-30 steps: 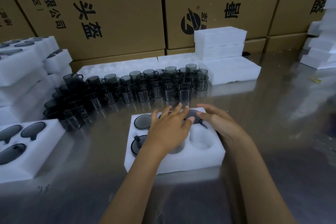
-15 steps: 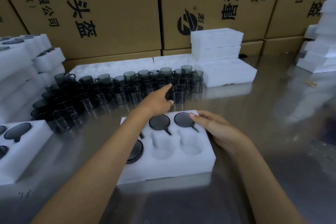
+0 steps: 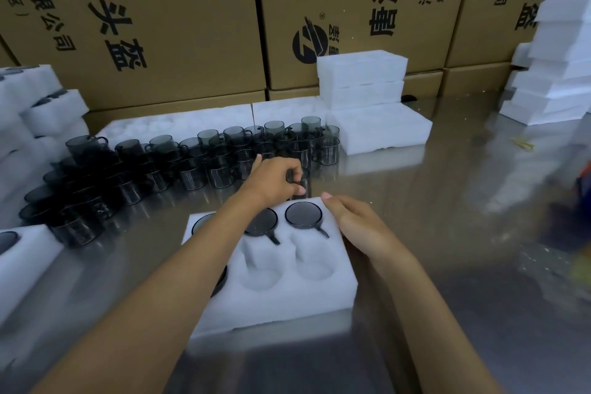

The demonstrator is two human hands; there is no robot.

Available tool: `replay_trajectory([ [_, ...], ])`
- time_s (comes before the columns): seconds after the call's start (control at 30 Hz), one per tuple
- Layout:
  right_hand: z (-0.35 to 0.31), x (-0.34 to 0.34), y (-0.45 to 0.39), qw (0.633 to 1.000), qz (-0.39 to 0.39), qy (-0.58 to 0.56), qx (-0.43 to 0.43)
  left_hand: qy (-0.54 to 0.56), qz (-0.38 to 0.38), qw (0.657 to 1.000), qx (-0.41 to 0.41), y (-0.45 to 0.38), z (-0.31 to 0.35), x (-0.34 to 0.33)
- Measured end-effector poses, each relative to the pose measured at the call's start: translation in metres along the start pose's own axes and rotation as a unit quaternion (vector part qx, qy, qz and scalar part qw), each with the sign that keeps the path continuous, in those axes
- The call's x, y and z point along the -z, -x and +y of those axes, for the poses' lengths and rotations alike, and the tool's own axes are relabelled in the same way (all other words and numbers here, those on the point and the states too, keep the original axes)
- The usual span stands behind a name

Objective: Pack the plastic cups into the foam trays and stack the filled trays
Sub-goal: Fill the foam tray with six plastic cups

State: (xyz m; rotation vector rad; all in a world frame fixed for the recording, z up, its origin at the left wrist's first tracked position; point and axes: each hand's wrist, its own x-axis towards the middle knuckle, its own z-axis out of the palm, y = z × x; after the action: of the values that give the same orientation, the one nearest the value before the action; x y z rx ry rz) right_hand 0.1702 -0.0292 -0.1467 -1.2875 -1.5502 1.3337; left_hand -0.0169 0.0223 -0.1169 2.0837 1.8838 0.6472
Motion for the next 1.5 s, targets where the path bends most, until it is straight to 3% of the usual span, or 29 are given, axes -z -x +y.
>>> replay_trajectory([
  [0.2,-0.001,-0.001,0.008,0.965,0.166,0.086,0.183,0.119,0.139,0.977,-0.111,0.041,0.023,0.018],
  [0.4,-0.01,-0.016,0.019,0.931,0.115,0.152,0.311,0.169,0.174,0.954,-0.177,0.109,0.038,0.013],
  [0.57,-0.025,-0.031,0.035,0.898,0.114,0.18,0.385,0.259,0.166,0.942,-0.134,0.137,0.031,0.031],
  [0.67,-0.036,-0.035,0.047,0.905,0.098,0.182,0.373,0.292,0.13,0.944,-0.085,0.15,0.018,0.049],
  [0.77,-0.043,-0.038,0.057,0.903,0.054,0.248,0.346,0.356,0.026,0.932,-0.06,0.165,0.003,0.066],
  [0.9,-0.044,-0.046,0.065,0.902,-0.021,0.29,0.32,0.279,-0.055,0.958,-0.019,0.175,-0.011,0.076],
  [1.0,-0.043,-0.049,0.065,0.897,-0.047,0.318,0.304,0.263,-0.116,0.958,-0.01,0.177,-0.014,0.075],
  [1.3,-0.039,-0.044,0.061,0.915,-0.099,0.301,0.25,0.237,-0.091,0.967,-0.021,0.176,-0.012,0.067],
  [1.5,-0.043,-0.03,0.057,0.956,-0.165,0.147,0.194,0.207,-0.079,0.975,-0.007,0.176,-0.013,0.063],
])
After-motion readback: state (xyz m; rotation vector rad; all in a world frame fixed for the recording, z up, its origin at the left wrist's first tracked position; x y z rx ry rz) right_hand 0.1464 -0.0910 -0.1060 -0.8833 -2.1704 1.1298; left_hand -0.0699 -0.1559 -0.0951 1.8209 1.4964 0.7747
